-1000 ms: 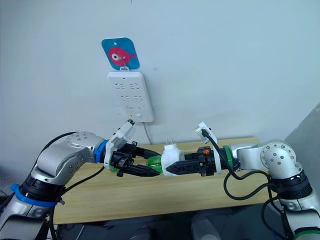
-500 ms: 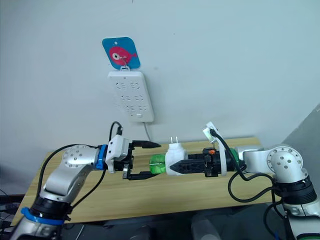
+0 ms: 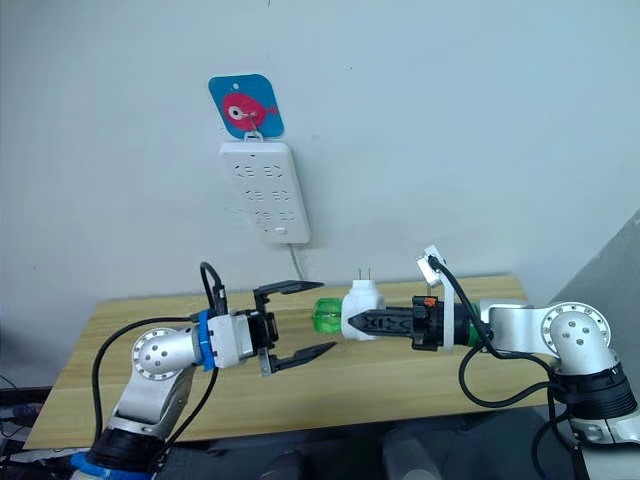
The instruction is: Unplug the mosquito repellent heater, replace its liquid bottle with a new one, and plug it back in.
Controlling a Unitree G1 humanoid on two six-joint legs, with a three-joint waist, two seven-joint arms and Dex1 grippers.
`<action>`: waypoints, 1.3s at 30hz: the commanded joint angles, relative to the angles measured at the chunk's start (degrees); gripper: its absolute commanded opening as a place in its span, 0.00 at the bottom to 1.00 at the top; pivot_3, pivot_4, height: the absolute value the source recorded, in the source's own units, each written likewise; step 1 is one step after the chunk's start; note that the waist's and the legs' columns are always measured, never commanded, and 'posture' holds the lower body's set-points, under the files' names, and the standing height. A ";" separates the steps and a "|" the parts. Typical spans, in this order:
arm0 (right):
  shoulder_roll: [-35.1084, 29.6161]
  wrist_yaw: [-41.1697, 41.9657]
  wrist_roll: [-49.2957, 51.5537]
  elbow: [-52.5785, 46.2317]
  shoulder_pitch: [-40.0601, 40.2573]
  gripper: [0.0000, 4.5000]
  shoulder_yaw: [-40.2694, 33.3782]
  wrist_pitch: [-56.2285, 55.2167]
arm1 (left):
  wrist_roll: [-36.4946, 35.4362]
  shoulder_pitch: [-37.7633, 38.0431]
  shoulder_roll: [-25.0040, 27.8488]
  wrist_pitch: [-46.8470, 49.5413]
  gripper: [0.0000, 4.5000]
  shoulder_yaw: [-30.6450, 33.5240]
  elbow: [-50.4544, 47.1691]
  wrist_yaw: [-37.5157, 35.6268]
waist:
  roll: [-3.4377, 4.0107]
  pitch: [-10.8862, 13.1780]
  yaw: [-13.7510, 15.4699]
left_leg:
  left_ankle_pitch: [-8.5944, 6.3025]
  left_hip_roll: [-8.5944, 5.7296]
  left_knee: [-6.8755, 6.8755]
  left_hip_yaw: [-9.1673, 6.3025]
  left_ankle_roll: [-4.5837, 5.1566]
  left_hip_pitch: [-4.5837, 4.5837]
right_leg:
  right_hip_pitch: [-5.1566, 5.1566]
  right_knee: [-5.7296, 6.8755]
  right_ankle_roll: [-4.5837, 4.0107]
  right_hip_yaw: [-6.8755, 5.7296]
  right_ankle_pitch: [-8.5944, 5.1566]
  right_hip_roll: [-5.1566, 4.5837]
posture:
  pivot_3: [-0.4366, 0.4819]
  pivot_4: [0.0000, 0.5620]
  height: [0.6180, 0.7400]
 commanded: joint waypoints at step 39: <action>-2.60 20.92 -15.78 -9.74 -3.96 0.67 -0.52 1.09 | -21.27 -17.86 13.76 56.43 0.68 -0.27 -5.11 -10.38 | 0.00 0.09 -0.82 | 0.00 0.08 -0.05 -0.12 0.00 0.01 | -0.03 0.00 -0.02 -0.09 -0.02 0.15 | 0.26 0.16 0.61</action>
